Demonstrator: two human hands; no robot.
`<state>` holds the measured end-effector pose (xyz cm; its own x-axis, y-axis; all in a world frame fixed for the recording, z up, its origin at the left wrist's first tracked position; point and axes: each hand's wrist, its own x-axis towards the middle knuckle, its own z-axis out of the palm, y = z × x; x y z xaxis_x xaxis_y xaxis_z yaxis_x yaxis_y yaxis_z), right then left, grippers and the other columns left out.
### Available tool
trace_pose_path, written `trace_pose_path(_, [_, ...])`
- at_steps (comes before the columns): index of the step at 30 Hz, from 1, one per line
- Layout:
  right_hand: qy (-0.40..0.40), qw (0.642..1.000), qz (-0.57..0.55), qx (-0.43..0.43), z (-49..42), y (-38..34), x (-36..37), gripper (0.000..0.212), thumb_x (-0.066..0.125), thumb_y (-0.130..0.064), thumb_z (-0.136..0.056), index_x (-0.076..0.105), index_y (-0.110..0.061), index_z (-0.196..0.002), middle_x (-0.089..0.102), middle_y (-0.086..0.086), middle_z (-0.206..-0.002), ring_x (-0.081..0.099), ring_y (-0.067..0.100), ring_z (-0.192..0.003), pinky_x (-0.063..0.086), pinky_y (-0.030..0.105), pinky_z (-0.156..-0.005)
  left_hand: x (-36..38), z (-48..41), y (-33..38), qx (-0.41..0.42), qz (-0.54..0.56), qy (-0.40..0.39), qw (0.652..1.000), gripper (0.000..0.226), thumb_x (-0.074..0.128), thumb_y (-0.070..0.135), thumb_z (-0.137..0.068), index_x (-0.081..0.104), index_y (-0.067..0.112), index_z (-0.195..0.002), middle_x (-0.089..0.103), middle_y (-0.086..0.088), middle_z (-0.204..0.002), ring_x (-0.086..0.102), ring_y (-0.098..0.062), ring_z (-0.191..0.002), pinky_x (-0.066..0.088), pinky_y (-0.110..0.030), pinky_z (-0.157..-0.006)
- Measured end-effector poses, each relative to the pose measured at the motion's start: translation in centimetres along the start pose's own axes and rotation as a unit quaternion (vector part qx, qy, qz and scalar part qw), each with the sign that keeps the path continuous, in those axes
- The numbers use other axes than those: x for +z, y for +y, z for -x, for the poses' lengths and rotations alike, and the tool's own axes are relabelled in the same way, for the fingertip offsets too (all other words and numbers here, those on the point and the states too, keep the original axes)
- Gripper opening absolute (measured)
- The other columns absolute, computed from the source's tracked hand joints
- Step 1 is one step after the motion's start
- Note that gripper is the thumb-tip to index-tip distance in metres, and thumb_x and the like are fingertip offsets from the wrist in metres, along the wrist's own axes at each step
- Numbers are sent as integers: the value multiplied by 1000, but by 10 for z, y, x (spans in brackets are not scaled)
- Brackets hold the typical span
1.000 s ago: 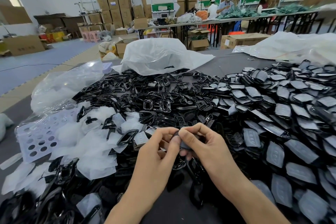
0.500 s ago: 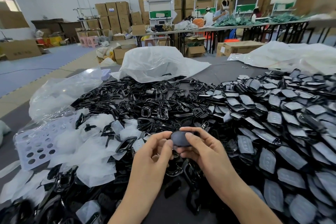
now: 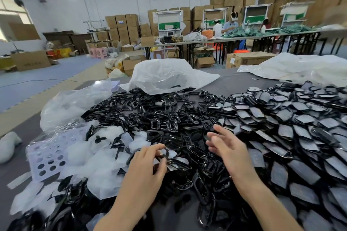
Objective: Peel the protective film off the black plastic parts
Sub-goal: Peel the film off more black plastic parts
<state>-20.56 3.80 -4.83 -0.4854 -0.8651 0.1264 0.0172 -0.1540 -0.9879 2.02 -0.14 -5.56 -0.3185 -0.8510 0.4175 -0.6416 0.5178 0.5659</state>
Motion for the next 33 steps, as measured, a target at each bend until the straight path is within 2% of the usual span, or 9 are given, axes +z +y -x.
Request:
trace_pose_path(3, [-49, 907, 392, -145, 7, 22, 17, 49, 54, -37, -101, 45, -33, -149, 54, -14, -141, 49, 3, -127, 35, 13, -104, 2, -10, -2, 14, -133, -40, 990, 44, 50, 46, -97, 43, 38, -139, 46, 20, -127, 40, -7, -123, 34, -26, -105])
trace_pose_path(6, [-79, 811, 562, -141, 13, 35, 24, 46, 40, -49, -104, 43, -35, -147, 44, -15, -146, 43, 11, -131, 29, 28, -111, 6, -21, -3, 2, -216, -102, 971, 49, 39, 55, -99, 34, 40, -145, 38, 14, -144, 35, -13, -135, 27, -32, -112])
trace_pose_path(11, [-82, 860, 483, -143, 15, 28, 19, 16, 52, -39, -101, 60, -37, -114, 58, -19, -114, 54, 6, -107, 39, 29, -100, 3, -45, -2, 16, -309, -177, 934, 44, 35, 56, -101, 38, 41, -142, 40, 10, -140, 39, -19, -130, 33, -36, -107])
trace_pose_path(14, [-52, 920, 365, -134, 17, 24, 16, 6, 60, -30, -97, 61, -35, -96, 63, -19, -96, 59, 2, -92, 47, 24, -85, 3, -52, -1, 15, -322, -187, 928, 41, 37, 56, -101, 43, 41, -138, 44, 8, -131, 42, -20, -123, 38, -35, -100])
trace_pose_path(17, [-22, 956, 265, -124, 19, 20, 12, 6, 62, -34, -97, 62, -40, -95, 68, -22, -90, 62, -1, -85, 46, 13, -71, 4, -49, -3, 23, -340, -174, 924, 38, 36, 57, -101, 44, 42, -134, 45, 9, -125, 43, -18, -119, 39, -32, -97])
trace_pose_path(21, [-23, 996, 26, -81, 17, 9, 12, 9, 64, -32, -97, 70, -38, -98, 74, -10, -96, 71, 9, -88, 56, 18, -80, 4, -34, -7, 23, -335, -119, 934, 31, 37, 54, -100, 50, 40, -125, 47, 11, -118, 45, -16, -115, 37, -30, -97])
trace_pose_path(24, [-28, 993, -116, -22, 14, 3, 9, 16, 69, -32, -87, 76, -34, -101, 75, -1, -89, 73, 17, -76, 59, 24, -68, 3, -22, -11, -8, -310, -87, 947, 29, 41, 47, -99, 53, 38, -123, 48, 12, -123, 44, -17, -118, 37, -32, -98])
trace_pose_path(30, [-41, 970, -230, 70, 10, 0, 6, 19, 75, -27, -77, 80, -26, -95, 67, -5, -73, 57, 8, -55, 48, 21, -48, -2, -12, -4, 0, -173, -47, 984, 14, 55, 26, -95, 58, 36, -104, 53, 19, -111, 46, -12, -110, 37, -31, -96])
trace_pose_path(33, [-60, 956, -265, 107, 8, 1, 5, 7, 72, -15, -87, 74, -22, -87, 65, -4, -72, 60, 10, -60, 52, 22, -49, -6, -10, -5, 57, -98, -121, 986, 38, 51, 7, -93, 64, 37, -112, 52, 28, -116, 41, -4, -117, 30, -24, -107])
